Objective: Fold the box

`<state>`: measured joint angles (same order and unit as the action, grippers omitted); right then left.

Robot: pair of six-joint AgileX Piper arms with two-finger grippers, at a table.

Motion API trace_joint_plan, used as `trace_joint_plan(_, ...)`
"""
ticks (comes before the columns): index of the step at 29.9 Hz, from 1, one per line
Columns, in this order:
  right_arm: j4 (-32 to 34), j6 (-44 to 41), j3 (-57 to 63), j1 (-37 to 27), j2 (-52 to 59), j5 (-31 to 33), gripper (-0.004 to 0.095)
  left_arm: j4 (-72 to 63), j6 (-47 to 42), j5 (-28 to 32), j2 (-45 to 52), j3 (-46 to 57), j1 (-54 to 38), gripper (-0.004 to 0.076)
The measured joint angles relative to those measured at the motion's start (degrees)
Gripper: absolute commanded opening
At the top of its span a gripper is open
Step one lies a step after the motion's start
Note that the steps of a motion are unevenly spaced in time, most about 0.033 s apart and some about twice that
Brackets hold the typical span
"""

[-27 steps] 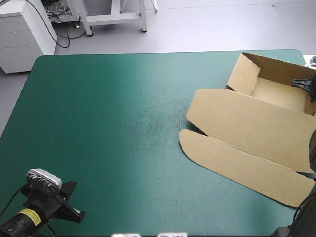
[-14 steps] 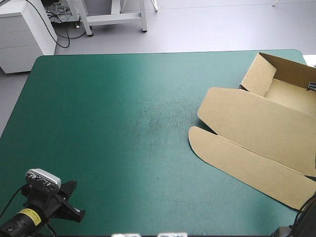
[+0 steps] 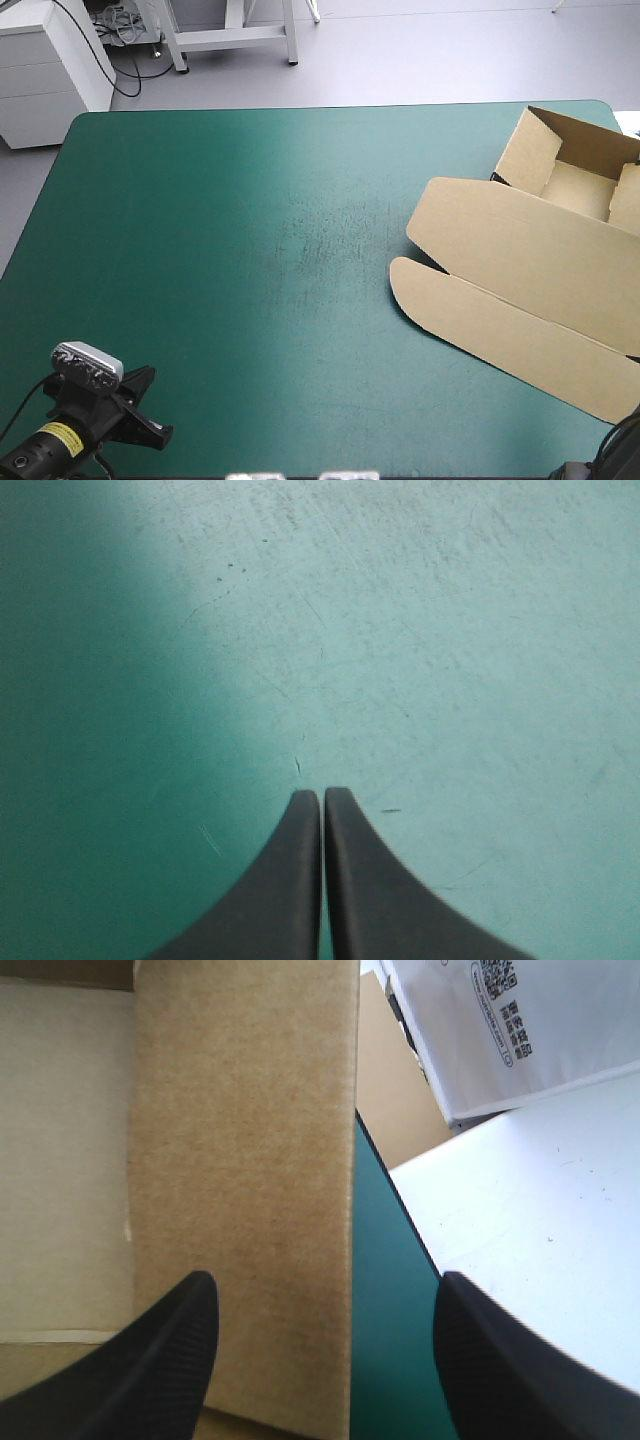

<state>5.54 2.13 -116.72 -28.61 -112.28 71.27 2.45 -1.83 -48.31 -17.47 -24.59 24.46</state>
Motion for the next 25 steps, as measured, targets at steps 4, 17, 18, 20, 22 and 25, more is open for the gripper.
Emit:
trace_joint_plan(4, -2.3, -0.1, 0.0, 0.0, 5.4, 0.2, 0.0588, 0.0, 0.0, 0.0, 0.0, 0.0, 0.0, -0.0008)
trace_joint_plan(17, -9.9, 3.5, 4.0, 0.0, 29.2, 0.4, 0.0588, 0.1, 0.0, 0.1, 0.0, 0.0, 0.0, -0.0008)
trace_joint_plan(18, -10.9, 3.7, 5.7, 0.0, 31.7, 0.4, 0.0588, 0.1, 0.0, 0.1, 0.0, 0.0, 0.0, -0.0008)
trace_joint_plan(20, -12.6, 4.2, 9.1, 0.0, 36.8, 0.4, 0.0588, 0.1, 0.0, 0.1, 0.0, 0.0, 0.0, -0.0008)
trace_joint_plan(22, -14.7, 5.9, 14.6, 0.0, 41.6, 0.4, 0.0584, 0.1, 0.0, 0.1, 0.0, 0.0, 0.0, -0.0008)
trace_joint_plan(25, -17.4, 9.4, 22.3, 0.0, 48.6, 0.4, 0.0521, 0.0, 0.0, 0.1, 0.0, 0.0, 0.0, -0.0008)
